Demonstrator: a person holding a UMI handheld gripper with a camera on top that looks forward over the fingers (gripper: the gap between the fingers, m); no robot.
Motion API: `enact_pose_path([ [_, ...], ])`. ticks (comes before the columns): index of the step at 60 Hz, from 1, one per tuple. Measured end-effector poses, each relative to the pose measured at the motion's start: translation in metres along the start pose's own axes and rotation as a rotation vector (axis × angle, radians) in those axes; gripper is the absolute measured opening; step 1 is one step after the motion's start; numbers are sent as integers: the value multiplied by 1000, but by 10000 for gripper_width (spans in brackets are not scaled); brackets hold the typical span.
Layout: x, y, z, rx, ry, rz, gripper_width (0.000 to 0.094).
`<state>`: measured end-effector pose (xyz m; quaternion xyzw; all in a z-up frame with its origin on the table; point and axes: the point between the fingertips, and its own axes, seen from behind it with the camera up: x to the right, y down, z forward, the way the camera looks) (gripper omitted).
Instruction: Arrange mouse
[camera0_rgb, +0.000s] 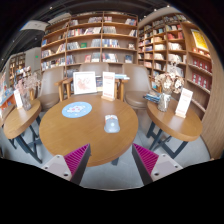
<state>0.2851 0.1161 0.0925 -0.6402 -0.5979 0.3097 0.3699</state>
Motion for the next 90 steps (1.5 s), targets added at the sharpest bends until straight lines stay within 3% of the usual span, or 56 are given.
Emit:
enact_pose_path([
  [19, 19, 2, 73, -25, 43, -22, 853],
  [64, 2, -19, 228, -122, -25, 51, 850],
  [90, 5, -34, 261, -129, -22, 32, 848],
])
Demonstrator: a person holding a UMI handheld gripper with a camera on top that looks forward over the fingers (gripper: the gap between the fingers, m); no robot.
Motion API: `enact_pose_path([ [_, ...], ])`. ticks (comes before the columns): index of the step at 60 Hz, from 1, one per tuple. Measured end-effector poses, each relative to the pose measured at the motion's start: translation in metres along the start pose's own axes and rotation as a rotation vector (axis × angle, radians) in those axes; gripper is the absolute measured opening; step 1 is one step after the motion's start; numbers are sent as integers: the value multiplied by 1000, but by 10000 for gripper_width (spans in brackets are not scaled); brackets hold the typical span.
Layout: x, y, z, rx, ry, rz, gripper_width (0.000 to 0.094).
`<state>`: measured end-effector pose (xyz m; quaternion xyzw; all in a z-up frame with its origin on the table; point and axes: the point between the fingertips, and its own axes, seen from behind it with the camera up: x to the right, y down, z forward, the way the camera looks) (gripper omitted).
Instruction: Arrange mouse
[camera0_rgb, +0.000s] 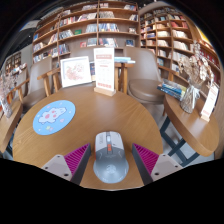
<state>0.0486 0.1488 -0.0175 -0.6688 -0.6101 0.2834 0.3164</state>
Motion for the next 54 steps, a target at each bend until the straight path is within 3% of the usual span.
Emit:
enact_pose_path([
  [4, -2, 0, 1, 7, -6, -4, 805],
  [7, -5, 0, 2, 11, -12, -22, 458],
  [19, -12, -15, -9, -8, -18, 1, 430],
  [39, -137, -153, -36, 159, -160, -15, 430],
  [54, -217, -139, 37, 92, -187, -13, 429],
])
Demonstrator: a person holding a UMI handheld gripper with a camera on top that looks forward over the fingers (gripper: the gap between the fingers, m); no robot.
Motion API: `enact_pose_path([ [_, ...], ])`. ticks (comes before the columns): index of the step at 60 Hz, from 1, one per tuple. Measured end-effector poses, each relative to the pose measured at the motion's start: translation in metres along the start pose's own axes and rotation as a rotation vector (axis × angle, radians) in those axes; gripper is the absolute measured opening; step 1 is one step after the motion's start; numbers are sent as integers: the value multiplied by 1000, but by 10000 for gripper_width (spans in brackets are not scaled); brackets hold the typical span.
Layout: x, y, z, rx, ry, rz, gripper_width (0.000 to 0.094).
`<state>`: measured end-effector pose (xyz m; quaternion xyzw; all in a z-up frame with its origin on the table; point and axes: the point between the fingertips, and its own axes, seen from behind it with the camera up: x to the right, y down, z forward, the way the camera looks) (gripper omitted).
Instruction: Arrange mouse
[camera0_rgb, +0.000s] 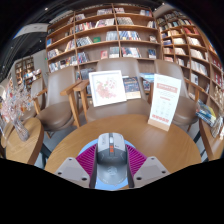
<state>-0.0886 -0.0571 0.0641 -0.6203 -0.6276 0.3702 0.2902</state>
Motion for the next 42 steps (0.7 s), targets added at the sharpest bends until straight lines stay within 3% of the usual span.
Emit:
enact_pose_path([
  [12, -14, 49, 42, -101, 28, -40, 433],
  [31, -9, 59, 51, -77, 96, -90, 514],
  [39, 6, 56, 47, -72, 162, -116, 796],
  [42, 5, 58, 44, -85, 161, -108, 861],
])
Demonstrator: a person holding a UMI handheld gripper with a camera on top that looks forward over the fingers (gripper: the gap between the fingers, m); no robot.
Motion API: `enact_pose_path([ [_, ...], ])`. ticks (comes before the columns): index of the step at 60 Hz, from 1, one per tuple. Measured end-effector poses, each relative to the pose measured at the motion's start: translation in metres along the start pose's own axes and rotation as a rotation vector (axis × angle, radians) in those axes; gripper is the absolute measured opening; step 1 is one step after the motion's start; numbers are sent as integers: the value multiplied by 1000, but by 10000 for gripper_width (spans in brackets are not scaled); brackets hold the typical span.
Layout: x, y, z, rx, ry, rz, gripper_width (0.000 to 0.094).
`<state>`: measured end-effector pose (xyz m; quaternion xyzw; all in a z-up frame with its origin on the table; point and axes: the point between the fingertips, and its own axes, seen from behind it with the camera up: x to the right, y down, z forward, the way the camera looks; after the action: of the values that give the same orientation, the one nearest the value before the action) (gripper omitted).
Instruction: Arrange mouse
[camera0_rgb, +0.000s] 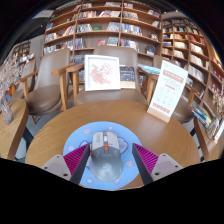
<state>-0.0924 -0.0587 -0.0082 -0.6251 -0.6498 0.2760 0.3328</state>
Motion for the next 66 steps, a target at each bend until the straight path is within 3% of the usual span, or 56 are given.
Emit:
enact_pose_path([
  [6, -5, 2, -21, -8, -52, 33, 847],
  [12, 4, -4, -56, 18, -39, 22, 848],
  [28, 28, 9, -219, 142, -40, 3, 853],
  [46, 49, 101, -348, 170, -41, 34, 851],
  [66, 70, 159, -393, 156, -21, 24, 851],
])
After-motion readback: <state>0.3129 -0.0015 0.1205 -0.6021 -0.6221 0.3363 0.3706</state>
